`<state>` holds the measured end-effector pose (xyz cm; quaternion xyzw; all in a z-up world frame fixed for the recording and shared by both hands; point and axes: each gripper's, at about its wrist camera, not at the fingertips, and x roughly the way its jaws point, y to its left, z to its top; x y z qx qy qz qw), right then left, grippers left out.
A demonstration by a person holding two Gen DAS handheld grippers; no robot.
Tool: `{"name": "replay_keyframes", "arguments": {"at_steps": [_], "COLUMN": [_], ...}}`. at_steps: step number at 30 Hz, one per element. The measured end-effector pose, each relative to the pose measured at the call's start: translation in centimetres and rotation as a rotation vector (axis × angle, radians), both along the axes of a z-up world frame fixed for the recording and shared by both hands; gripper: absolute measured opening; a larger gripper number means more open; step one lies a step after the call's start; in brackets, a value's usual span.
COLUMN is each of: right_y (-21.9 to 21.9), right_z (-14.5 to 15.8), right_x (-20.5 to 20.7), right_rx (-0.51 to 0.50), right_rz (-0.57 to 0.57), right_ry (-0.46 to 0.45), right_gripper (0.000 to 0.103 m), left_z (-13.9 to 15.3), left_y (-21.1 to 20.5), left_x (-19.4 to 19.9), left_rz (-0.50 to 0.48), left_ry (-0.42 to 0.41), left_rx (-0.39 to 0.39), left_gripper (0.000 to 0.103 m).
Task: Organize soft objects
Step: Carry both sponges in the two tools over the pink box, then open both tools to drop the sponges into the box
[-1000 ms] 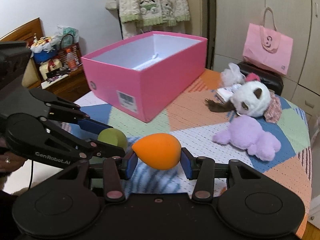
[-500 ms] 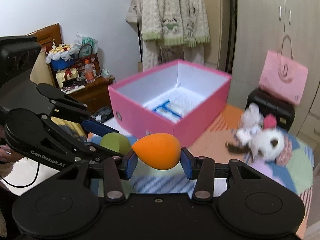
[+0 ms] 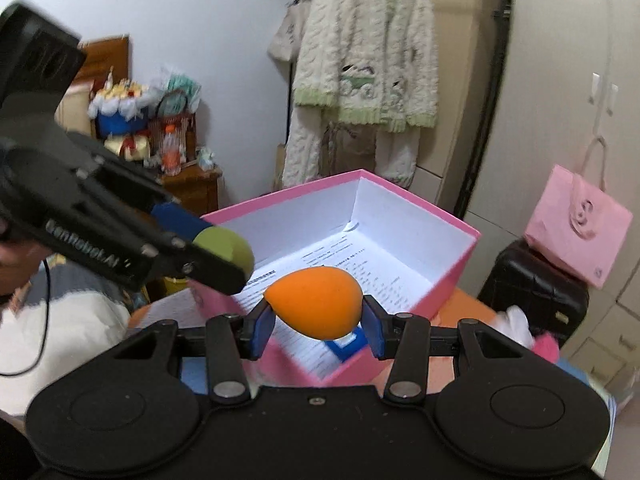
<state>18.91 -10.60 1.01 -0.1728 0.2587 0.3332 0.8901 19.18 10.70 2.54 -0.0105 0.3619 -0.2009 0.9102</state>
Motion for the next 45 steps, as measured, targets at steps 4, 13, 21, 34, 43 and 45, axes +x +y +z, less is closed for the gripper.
{"name": "replay_keyframes", "arguments": {"at_steps": [4, 13, 21, 34, 43, 45], "right_y": [2.0, 5.3, 5.6, -0.9, -4.0, -4.6], "right_z": [-0.9, -3.4, -3.5, 0.1, 2.3, 2.8], "right_x": [4.0, 9.1, 10.5, 5.8, 3.1, 2.5], "right_rx": [-0.066, -0.257, -0.3, -0.029, 0.07, 0.088], "right_rz": [0.015, 0.057, 0.041, 0.008, -0.057, -0.06], "right_ry": [0.038, 0.07, 0.033, 0.121, 0.188, 0.204], "right_gripper": [0.052, 0.052, 0.07, 0.07, 0.07, 0.07], "left_z": [-0.7, -4.3, -3.5, -0.2, 2.5, 3.0], "left_y": [-0.5, -1.7, -2.6, -0.4, -0.9, -1.1], "left_x": [4.9, 12.4, 12.7, 6.1, 0.8, -0.1], "left_rz": [0.02, 0.091, 0.109, 0.058, -0.041, -0.069], "left_ry": [0.053, 0.196, 0.143, -0.009, -0.085, -0.082], "left_rx": [0.052, 0.107, 0.096, 0.159, 0.196, 0.189], "left_gripper": [0.042, 0.042, 0.063, 0.069, 0.071, 0.072]}}
